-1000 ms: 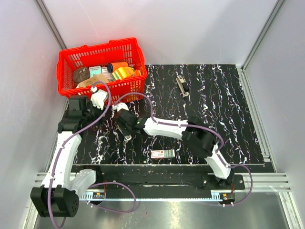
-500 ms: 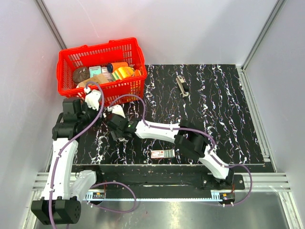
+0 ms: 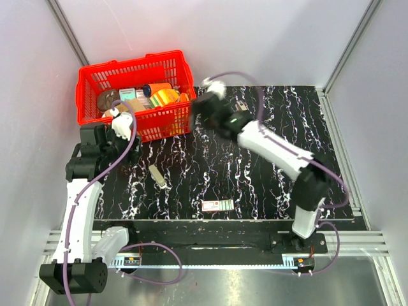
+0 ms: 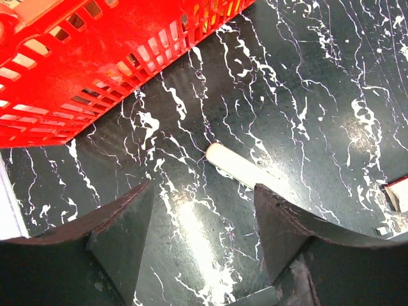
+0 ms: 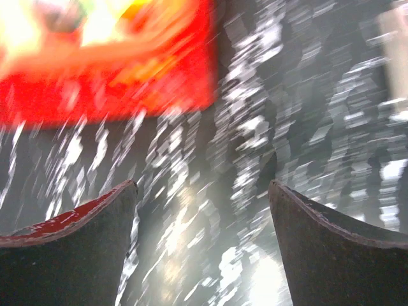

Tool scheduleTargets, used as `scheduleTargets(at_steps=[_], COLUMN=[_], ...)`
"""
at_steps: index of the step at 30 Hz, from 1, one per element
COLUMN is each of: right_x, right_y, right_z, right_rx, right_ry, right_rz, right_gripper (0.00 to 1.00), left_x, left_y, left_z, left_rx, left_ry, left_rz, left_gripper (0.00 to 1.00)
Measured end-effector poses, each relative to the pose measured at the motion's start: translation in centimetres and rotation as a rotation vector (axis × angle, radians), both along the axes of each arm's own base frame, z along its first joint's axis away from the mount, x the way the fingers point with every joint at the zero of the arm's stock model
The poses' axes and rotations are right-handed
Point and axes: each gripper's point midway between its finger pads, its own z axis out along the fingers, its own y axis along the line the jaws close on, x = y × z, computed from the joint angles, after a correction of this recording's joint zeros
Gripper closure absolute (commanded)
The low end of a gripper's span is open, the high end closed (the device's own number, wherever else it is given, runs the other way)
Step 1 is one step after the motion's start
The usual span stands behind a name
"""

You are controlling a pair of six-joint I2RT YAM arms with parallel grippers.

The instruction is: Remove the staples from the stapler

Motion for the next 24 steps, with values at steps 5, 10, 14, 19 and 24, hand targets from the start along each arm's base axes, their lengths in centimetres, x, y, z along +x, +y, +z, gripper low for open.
scheduleTargets(at_steps=[5,10,14,19,24], right_x=[10.5,17.2,20.7,19.9,19.5], right_y=[-15.0,-22.5,-23.2,-22.8,-22.4], right_z=[3.3,-1.4,-7.4,-12.6,-14.0], right_rx=[-0.010,-0.126,-0.187,-0.231,-0.237], right_ry=[-0.085,-0.001,0.094,0.206,0.214], right_rz=[-0.338,-0.449,-0.400,-0.342,-0.323], right_gripper=[0.09,0.08,0.10,0.13,0.18], left_x=[0.0,-0.4,-0.3,0.0,0.2], left_y=[-1.0,-3.4,-4.5,-4.3,-4.3], left_z=[-0.1,-0.7,-1.6,-2.3,-2.8], left_rx=[0.007,0.051,0.088,0.118,0.129], left_ry=[0.011,0.023,0.047,0.069,0.085], left_rz=[-0.040,-0.142,-0.187,-0.185,-0.181], left_gripper=[0.32,0.32,0.31,0.28,0.27])
